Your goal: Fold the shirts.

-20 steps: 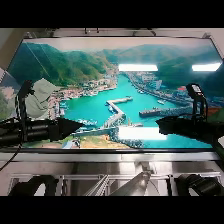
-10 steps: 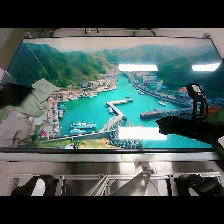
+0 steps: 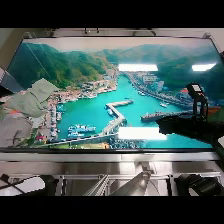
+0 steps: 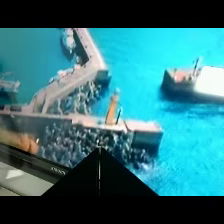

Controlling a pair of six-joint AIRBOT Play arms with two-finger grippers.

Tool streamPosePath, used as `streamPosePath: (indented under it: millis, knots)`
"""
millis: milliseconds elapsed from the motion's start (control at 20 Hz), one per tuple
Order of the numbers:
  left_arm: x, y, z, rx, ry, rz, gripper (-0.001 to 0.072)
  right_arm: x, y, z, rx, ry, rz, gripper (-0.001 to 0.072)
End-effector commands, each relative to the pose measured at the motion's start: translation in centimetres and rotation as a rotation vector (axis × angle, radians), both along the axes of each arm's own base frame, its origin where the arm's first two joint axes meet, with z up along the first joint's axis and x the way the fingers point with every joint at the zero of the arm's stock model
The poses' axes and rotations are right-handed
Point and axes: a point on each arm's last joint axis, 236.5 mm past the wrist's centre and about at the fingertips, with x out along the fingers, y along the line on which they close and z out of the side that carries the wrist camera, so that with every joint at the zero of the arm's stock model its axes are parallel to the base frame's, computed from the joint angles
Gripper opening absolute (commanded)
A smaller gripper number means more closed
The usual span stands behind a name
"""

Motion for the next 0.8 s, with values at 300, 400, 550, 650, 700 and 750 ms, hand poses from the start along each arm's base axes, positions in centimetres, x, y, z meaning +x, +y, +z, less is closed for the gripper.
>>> streamPosePath:
  millis: [300,400,550,650,700,750]
  knots:
    - [3.0,-5.8,-14.6,-0.05,0.367,-0.276,0.0546,0.5,0.2,0.4,0.016,-0.023,-0.009,0.0024]
    - [3.7,-7.5,-14.7,-0.059,0.381,-0.317,0.0,0.5,0.2,0.4,0.017,-0.023,-0.009,0.0024]
    - [6.5,-13.0,-9.7,-0.119,0.286,-0.406,0.0,0.5,0.2,0.5,0.017,-0.023,-0.009,0.0024]
    - [8.8,-19.6,-2.2,-0.153,0.102,-0.536,0.0001,0.5,0.2,0.5,0.017,-0.023,-0.009,0.0024]
    - [8.8,-23.2,1.4,-0.171,0.028,-0.611,0.0002,0.5,0.2,0.4,0.017,-0.022,-0.009,0.0024]
    - [8.0,-26.9,4.7,-0.177,-0.034,-0.695,0.0003,0.5,0.2,0.4,0.017,-0.022,-0.009,0.0024]
